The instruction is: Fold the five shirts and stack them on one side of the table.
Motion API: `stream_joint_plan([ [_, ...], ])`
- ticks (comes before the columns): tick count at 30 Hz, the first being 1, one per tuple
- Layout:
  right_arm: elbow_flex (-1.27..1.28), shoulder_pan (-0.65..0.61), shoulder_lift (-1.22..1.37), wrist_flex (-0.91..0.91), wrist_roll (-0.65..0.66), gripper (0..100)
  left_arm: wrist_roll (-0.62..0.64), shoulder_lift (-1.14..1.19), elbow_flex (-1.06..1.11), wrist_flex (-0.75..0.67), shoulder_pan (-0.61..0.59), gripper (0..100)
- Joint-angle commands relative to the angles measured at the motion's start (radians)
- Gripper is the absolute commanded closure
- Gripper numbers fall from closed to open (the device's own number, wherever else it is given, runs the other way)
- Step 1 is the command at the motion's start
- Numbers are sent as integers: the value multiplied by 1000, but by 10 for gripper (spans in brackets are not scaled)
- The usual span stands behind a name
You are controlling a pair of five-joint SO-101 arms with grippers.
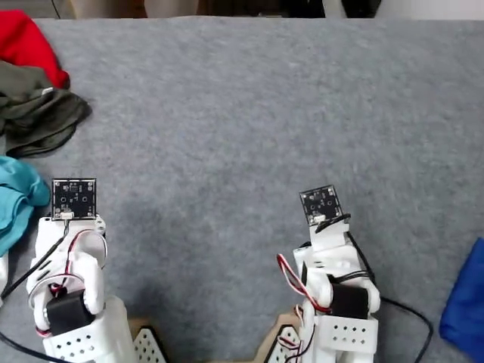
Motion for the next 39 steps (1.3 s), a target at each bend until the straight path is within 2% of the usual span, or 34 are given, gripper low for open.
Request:
stream_joint_plan([
  [1,2,-19,-97,6,11,991,0,-7,-44,-14,-3,980],
  [13,2,-19,-97,6,11,991,5,-7,-46,-20,-9,980],
  [19,2,-19,-97,6,11,991,169,-2,-60,-98,-112,980],
  [23,2,-19,-97,6,11,991,242,64,-150,-95,-121,980],
  [27,2,-19,-97,6,11,991,302,341,-362,-89,-130,980],
  [30,2,-19,-97,6,11,991,353,633,-624,-5,-173,978],
  [35,2,-35,-99,20,8,991,353,1096,-1073,158,-270,977],
  [39,2,-54,-104,21,8,991,344,1434,-1341,212,-367,976],
])
